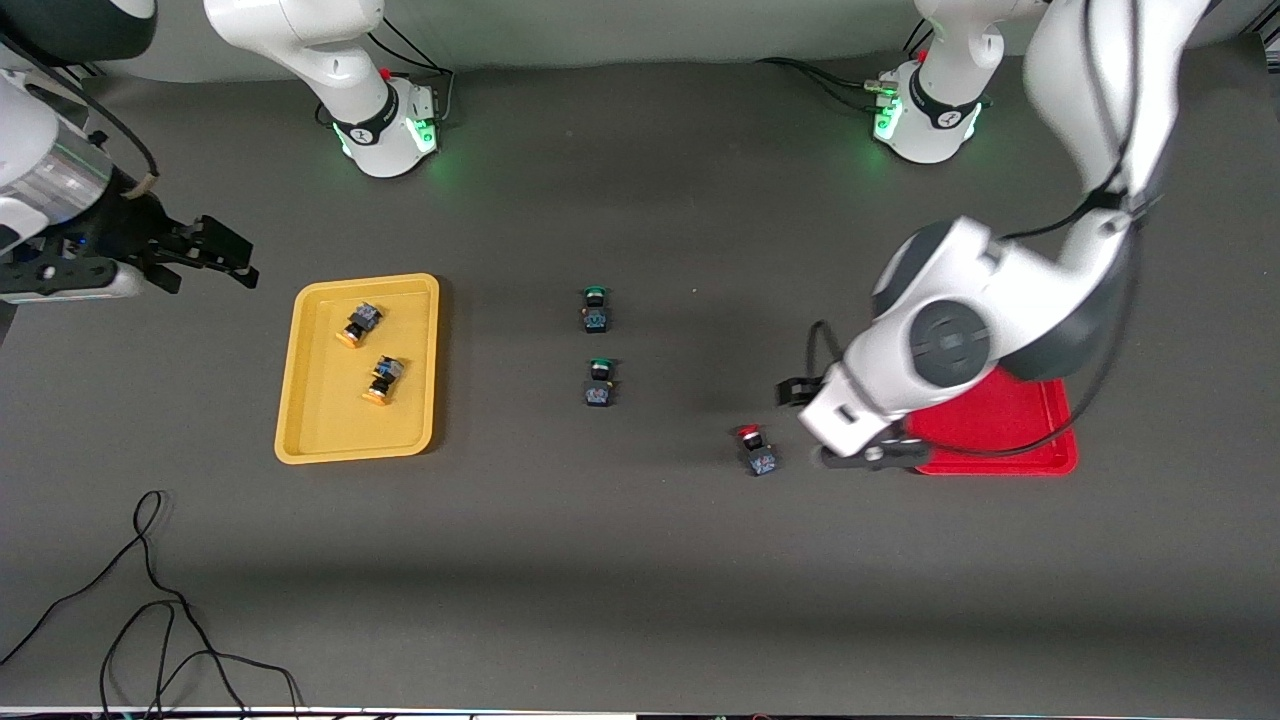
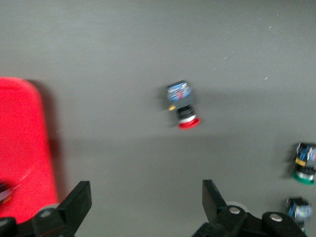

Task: Place red and yellow buttons in trays
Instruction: 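Reach the left gripper to the second red button and grasp it, then carry the red button into the red tray and release it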

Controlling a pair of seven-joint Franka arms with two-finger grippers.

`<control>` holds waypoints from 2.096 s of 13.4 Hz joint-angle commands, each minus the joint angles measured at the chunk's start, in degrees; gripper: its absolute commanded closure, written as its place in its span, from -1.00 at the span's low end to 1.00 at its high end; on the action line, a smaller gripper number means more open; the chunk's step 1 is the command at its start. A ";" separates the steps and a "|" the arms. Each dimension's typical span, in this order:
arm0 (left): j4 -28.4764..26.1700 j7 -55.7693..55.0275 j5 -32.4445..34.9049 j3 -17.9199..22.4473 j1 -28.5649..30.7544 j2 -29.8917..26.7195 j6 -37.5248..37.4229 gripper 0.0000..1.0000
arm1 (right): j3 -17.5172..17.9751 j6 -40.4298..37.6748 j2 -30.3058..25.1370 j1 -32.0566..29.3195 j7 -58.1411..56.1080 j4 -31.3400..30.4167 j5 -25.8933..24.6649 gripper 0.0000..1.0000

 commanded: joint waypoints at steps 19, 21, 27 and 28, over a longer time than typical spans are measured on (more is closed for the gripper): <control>-4.21 -11.83 6.15 9.51 -10.48 11.11 21.16 1.00 | 0.42 1.67 4.15 -0.06 3.70 2.98 -1.44 -1.00; -4.03 -11.74 6.15 9.33 -9.25 6.83 16.18 1.00 | 0.51 1.32 4.15 -0.05 3.44 3.60 -1.62 -1.00; -4.12 -0.77 1.51 8.72 -4.16 -13.30 -9.05 1.00 | 0.51 1.24 4.24 -0.05 4.23 3.51 -1.00 -1.00; -4.11 1.60 0.97 8.72 -2.93 -16.11 -12.30 1.00 | 0.42 1.24 4.24 -0.14 4.23 3.51 -1.00 -1.00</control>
